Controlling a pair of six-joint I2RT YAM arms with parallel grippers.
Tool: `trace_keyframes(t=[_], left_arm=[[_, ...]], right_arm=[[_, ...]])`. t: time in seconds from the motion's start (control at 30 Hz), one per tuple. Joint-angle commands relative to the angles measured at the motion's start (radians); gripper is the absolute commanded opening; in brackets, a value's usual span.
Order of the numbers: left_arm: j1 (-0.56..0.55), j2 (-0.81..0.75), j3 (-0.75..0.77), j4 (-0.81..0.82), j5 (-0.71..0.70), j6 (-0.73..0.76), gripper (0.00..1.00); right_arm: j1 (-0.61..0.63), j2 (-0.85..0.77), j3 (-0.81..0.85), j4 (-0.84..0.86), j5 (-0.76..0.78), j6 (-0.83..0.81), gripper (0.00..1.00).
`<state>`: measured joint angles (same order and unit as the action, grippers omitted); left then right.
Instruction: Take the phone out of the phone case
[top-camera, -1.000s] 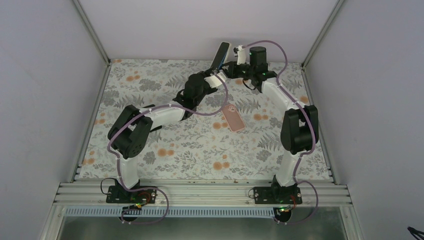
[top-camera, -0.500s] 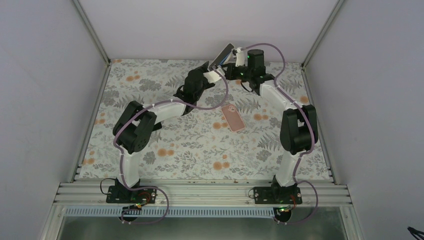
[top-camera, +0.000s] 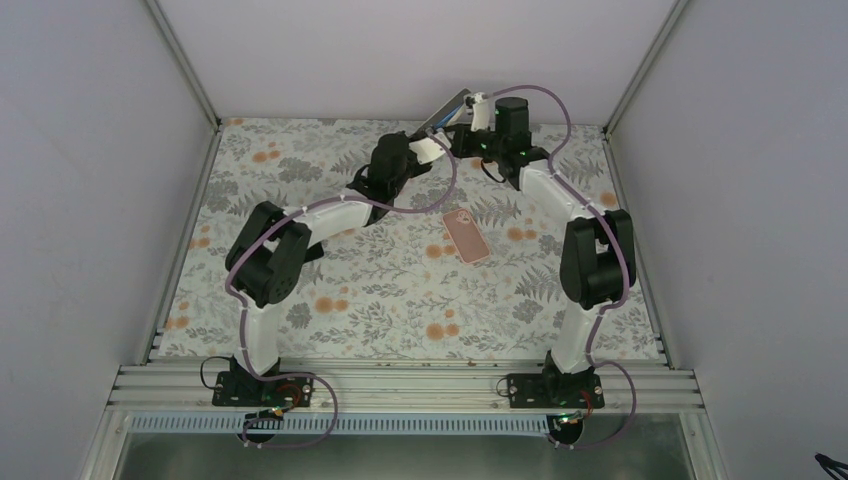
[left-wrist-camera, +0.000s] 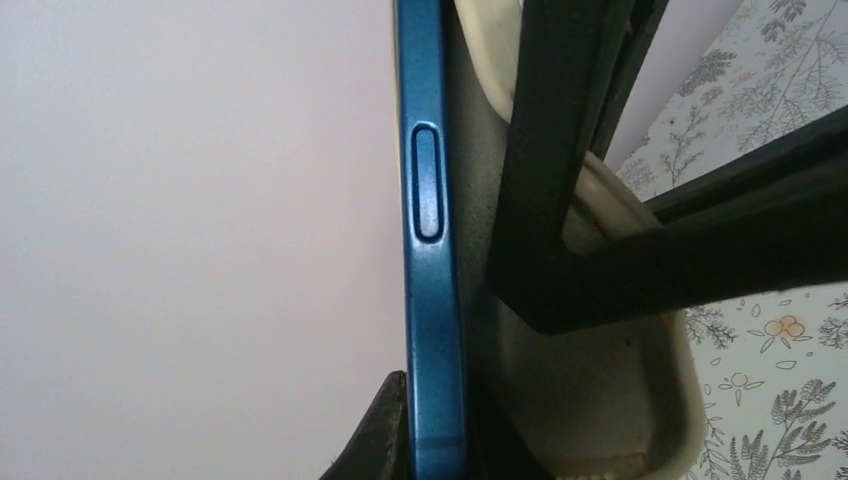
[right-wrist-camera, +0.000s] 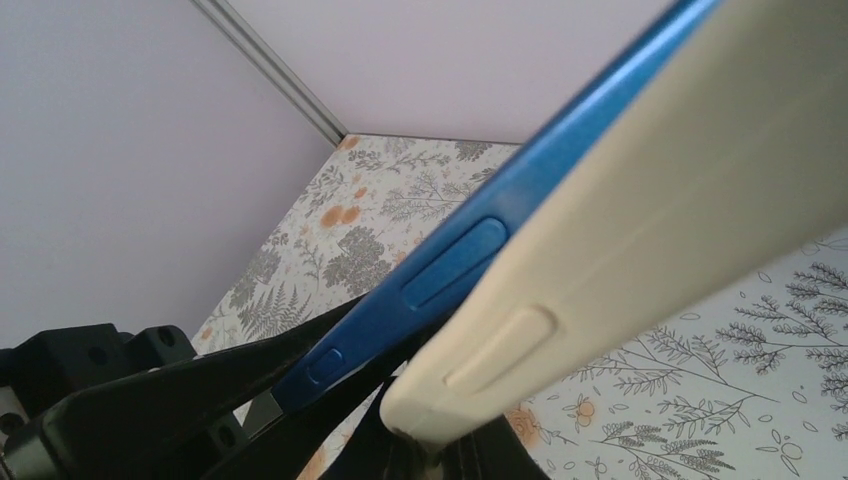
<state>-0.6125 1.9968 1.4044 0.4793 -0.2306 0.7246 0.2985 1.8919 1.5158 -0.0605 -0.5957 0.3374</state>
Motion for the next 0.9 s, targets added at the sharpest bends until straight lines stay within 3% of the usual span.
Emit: trace_keyframes(t=[0.0,0.43,0.87], left_arm=[[0.139,-0.042,0.083,0.130,-0.148,-0.037,0.02],[0.223,-0.190,0.000,0.037,-0.047,-0.022,0.02],[0.282,-0.260,-0.076,-0.014,0.034,0.028,0.02]], right_arm=[[-0.018,-0.004,-0.054,-0.241,-0.196,-0.091,0.03],[-0.196,0.011,-0.092,-0.321,-0.089,-0.230,0.03],[-0.272,-0.020,-0.101,-0.427,-0.122,-0.322,0.03]])
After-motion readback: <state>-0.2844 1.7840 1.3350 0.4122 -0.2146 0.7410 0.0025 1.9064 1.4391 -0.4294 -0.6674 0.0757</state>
